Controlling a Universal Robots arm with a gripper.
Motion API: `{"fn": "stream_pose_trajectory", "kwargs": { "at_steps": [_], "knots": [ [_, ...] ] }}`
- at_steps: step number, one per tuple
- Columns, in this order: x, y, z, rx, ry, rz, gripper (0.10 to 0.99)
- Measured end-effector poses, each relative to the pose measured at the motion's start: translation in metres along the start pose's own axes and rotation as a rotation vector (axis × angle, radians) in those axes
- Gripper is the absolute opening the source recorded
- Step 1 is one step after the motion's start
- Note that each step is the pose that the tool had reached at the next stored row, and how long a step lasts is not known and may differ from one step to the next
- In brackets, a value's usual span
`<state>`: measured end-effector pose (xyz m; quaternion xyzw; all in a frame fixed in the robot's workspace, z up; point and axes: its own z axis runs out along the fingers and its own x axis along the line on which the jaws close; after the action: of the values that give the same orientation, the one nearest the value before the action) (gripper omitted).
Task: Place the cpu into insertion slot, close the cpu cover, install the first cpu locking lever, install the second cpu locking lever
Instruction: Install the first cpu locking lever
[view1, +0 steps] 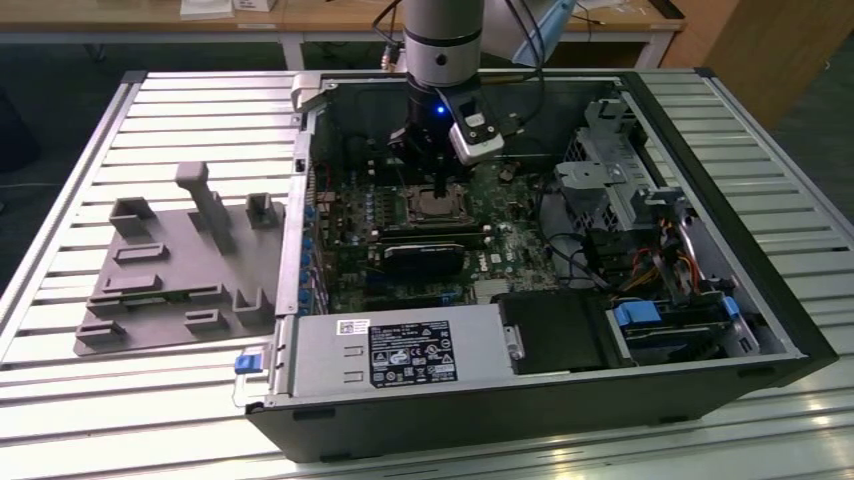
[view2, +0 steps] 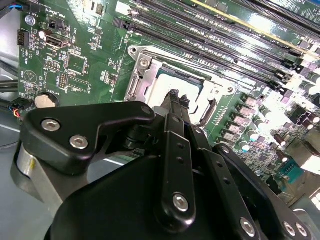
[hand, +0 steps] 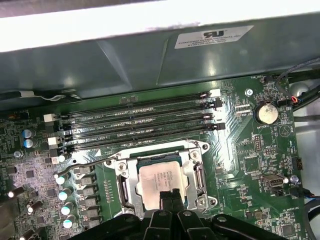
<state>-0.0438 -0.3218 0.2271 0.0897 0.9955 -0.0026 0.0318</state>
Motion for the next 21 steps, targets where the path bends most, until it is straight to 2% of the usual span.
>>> {"fn": "stream_pose_trajectory", "kwargs": {
  "at_steps": [7,21],
  "knots": [
    [0.0067,-0.0012,-0.0004,0.0,-0.0001,0.0,0.102],
    [0.0382,-0.0069,-0.0024,-0.007,-0.0028,0.0,0.102]
  ]
}}
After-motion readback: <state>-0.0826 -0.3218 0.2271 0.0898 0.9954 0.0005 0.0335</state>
